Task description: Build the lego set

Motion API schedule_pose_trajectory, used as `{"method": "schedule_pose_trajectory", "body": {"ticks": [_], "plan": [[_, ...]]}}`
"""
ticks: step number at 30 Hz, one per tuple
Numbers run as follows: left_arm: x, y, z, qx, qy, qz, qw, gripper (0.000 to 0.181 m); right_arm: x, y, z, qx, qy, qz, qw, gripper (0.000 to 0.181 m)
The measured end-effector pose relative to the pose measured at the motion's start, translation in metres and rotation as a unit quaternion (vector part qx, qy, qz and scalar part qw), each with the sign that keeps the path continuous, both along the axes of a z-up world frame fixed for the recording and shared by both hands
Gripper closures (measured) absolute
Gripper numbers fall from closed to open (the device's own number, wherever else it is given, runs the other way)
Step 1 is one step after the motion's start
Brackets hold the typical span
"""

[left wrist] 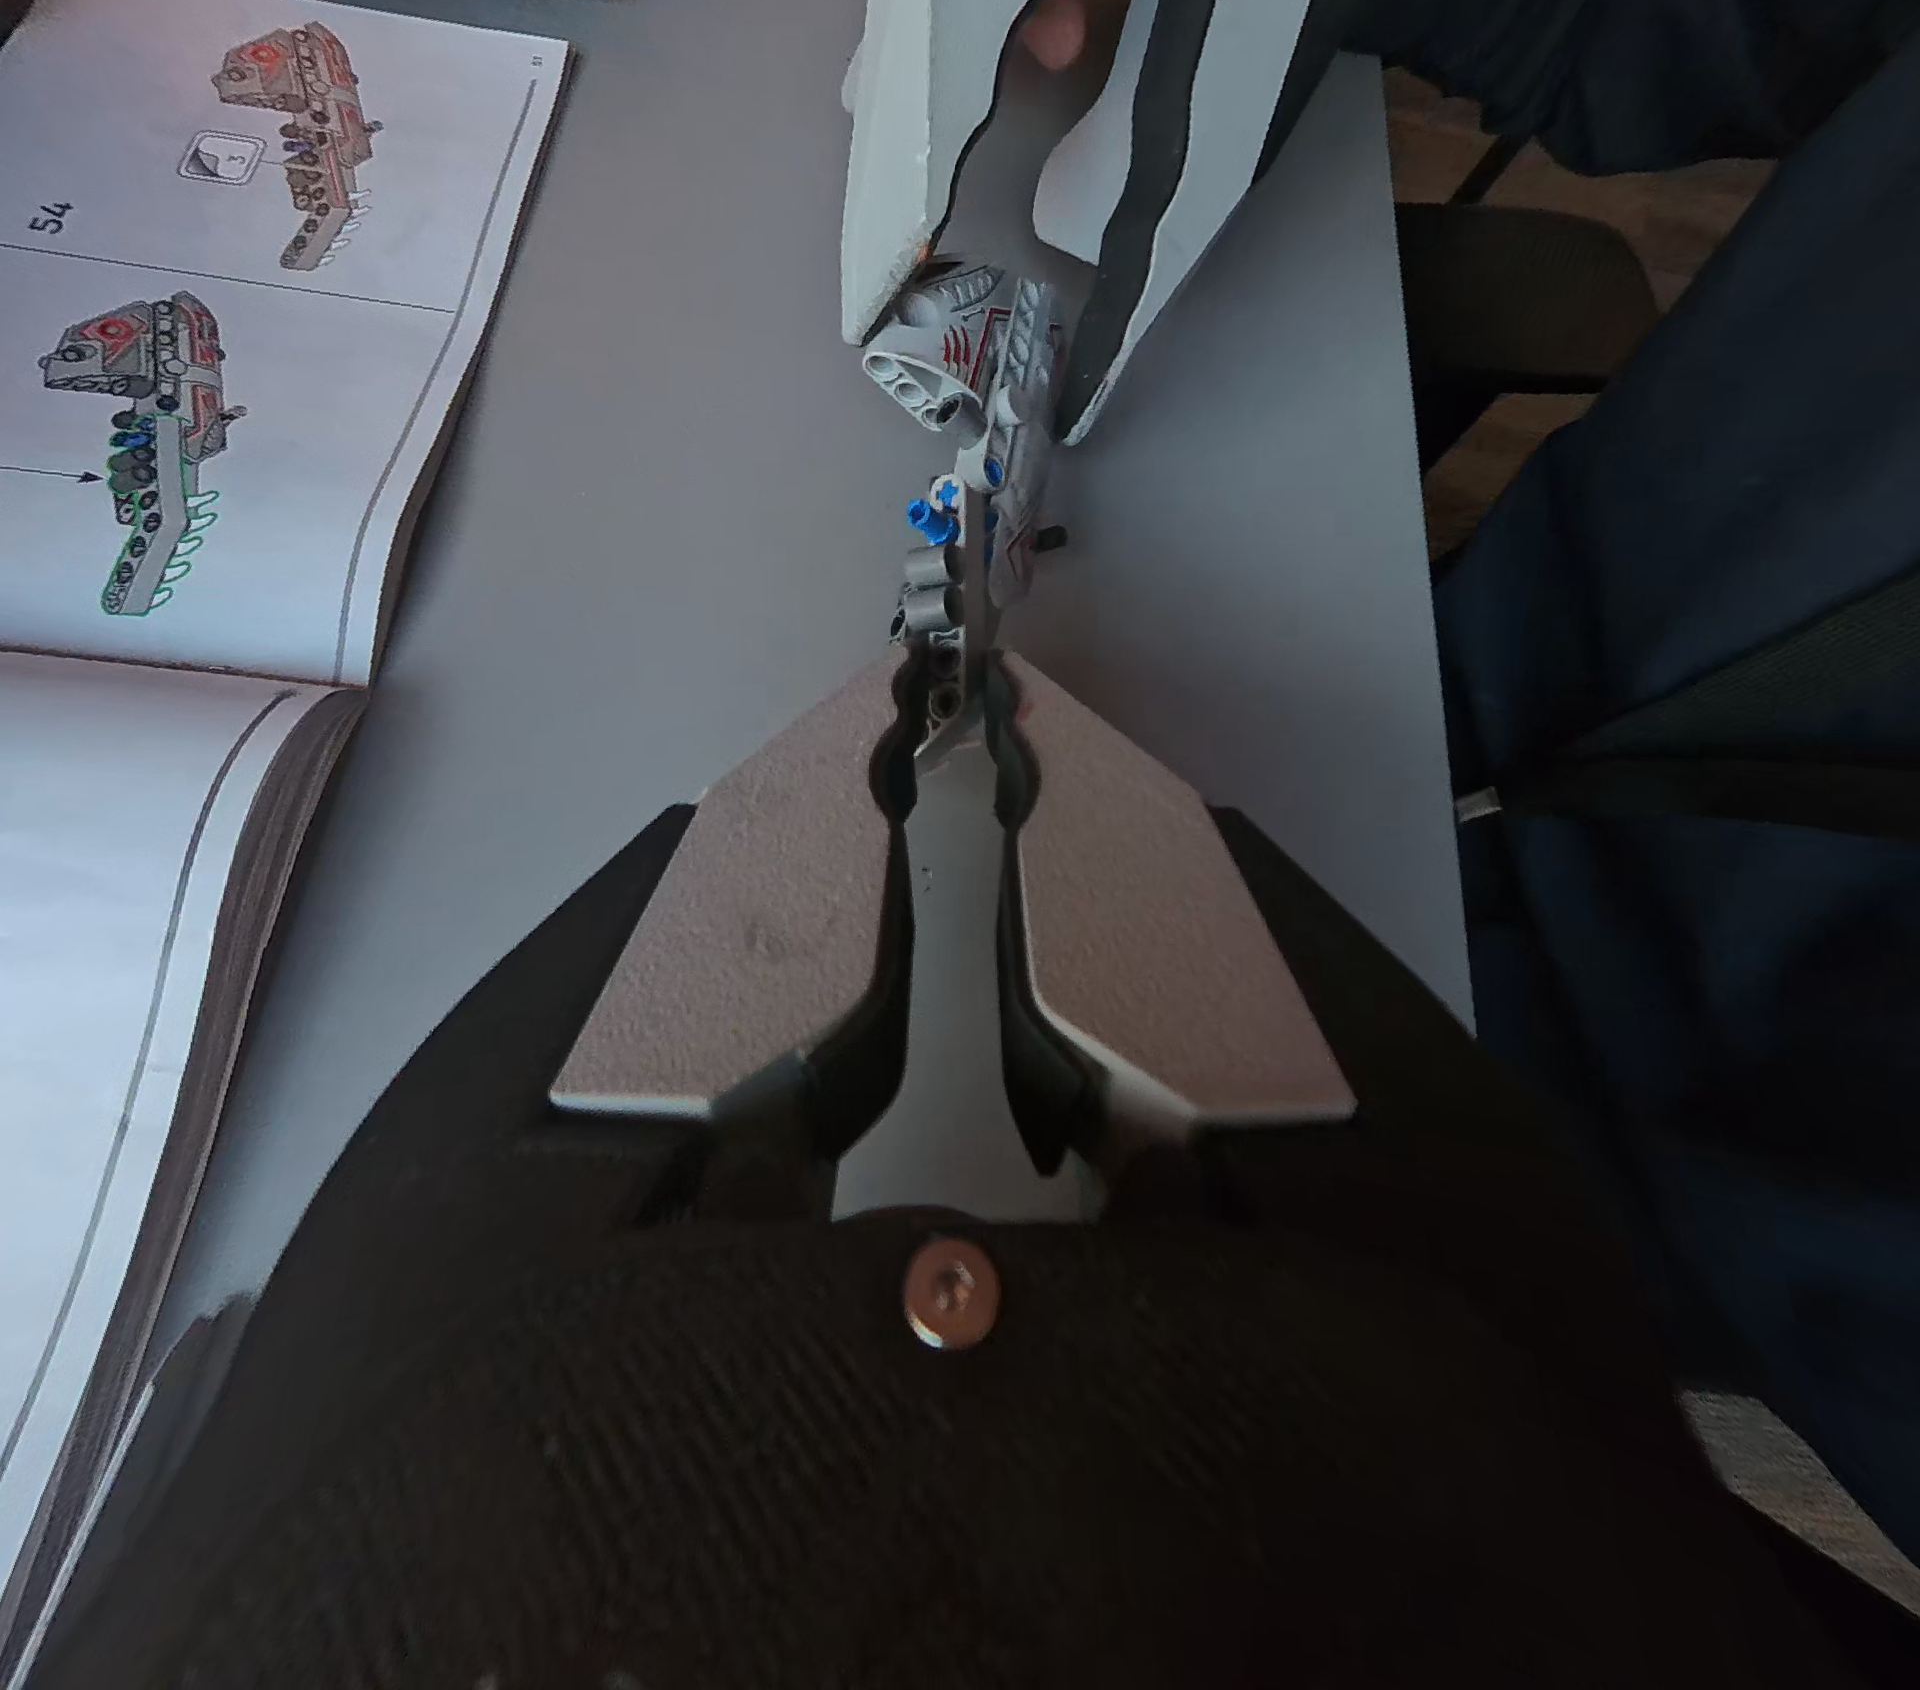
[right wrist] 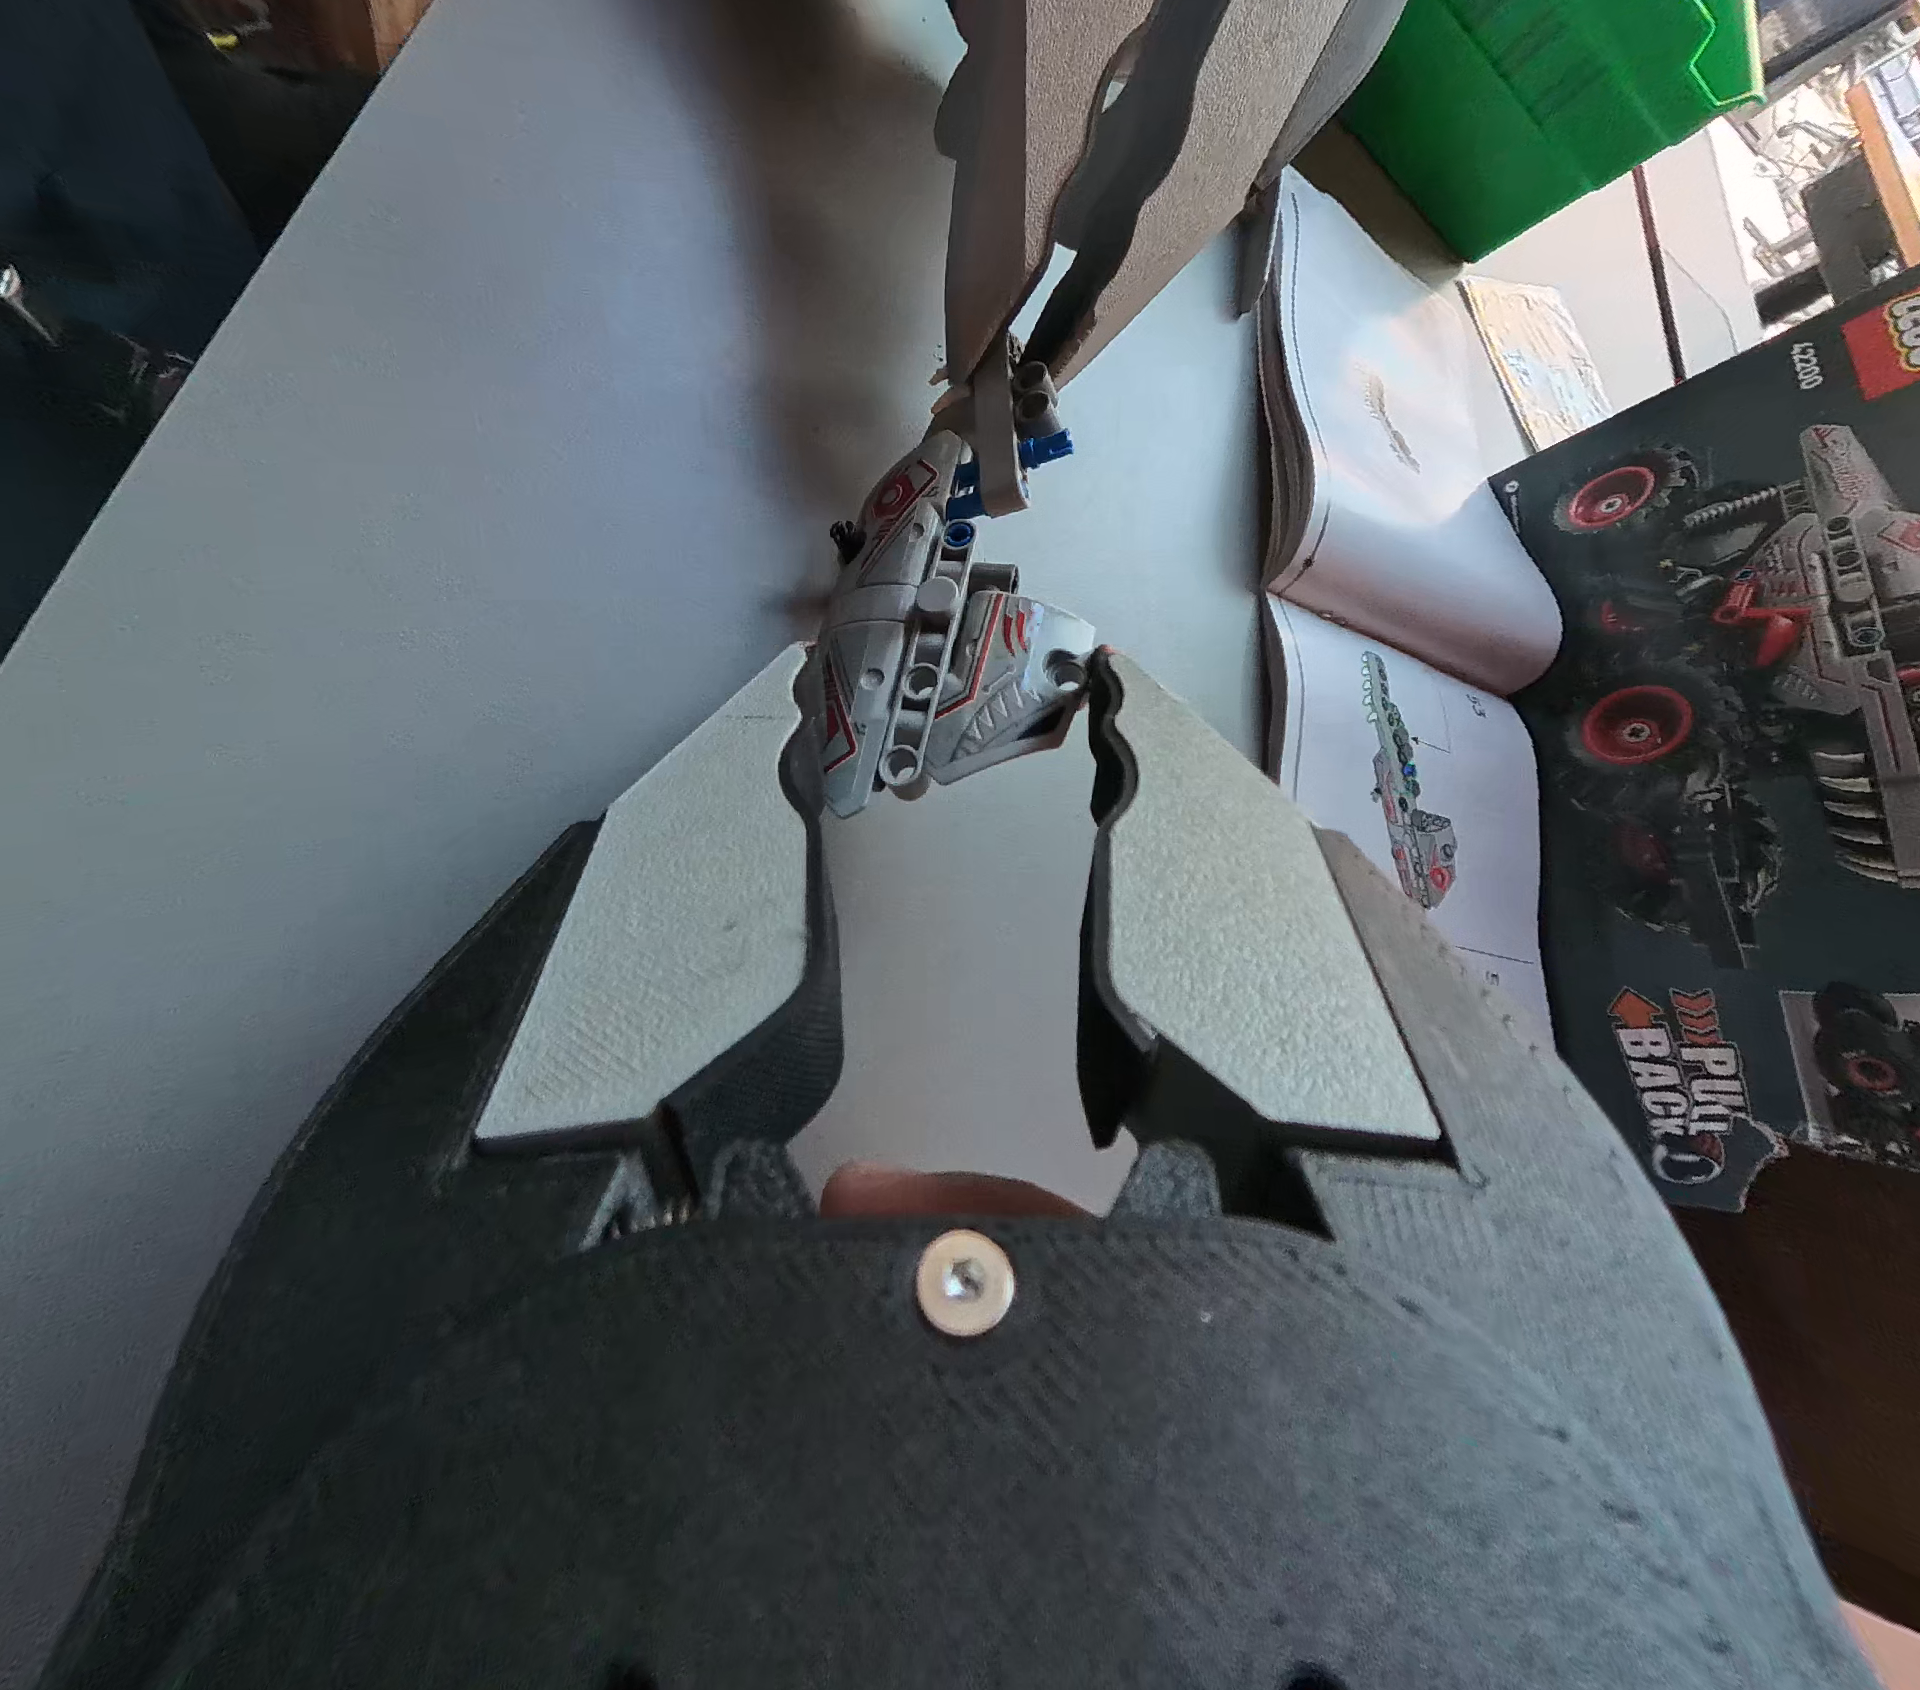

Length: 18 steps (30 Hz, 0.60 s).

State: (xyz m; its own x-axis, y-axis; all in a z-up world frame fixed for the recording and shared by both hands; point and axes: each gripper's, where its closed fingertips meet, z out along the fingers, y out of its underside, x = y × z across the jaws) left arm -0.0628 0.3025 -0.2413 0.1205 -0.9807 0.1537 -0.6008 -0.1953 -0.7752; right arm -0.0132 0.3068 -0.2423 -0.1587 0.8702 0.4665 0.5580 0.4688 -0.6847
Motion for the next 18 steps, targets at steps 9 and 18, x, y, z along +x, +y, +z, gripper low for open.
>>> {"method": "schedule_pose_trajectory", "body": {"ticks": [9, 18], "plan": [[0.000, -0.007, -0.001, -0.047, -0.003, -0.019, 0.999, 0.174, -0.001, -0.006, -0.006, -0.124, 0.013, 0.013, 0.992, 0.134], [-0.003, -0.002, -0.011, -0.146, 0.013, -0.029, 0.989, 0.174, 0.005, 0.000, -0.015, -0.187, -0.018, 0.003, 0.982, 0.152]]}}
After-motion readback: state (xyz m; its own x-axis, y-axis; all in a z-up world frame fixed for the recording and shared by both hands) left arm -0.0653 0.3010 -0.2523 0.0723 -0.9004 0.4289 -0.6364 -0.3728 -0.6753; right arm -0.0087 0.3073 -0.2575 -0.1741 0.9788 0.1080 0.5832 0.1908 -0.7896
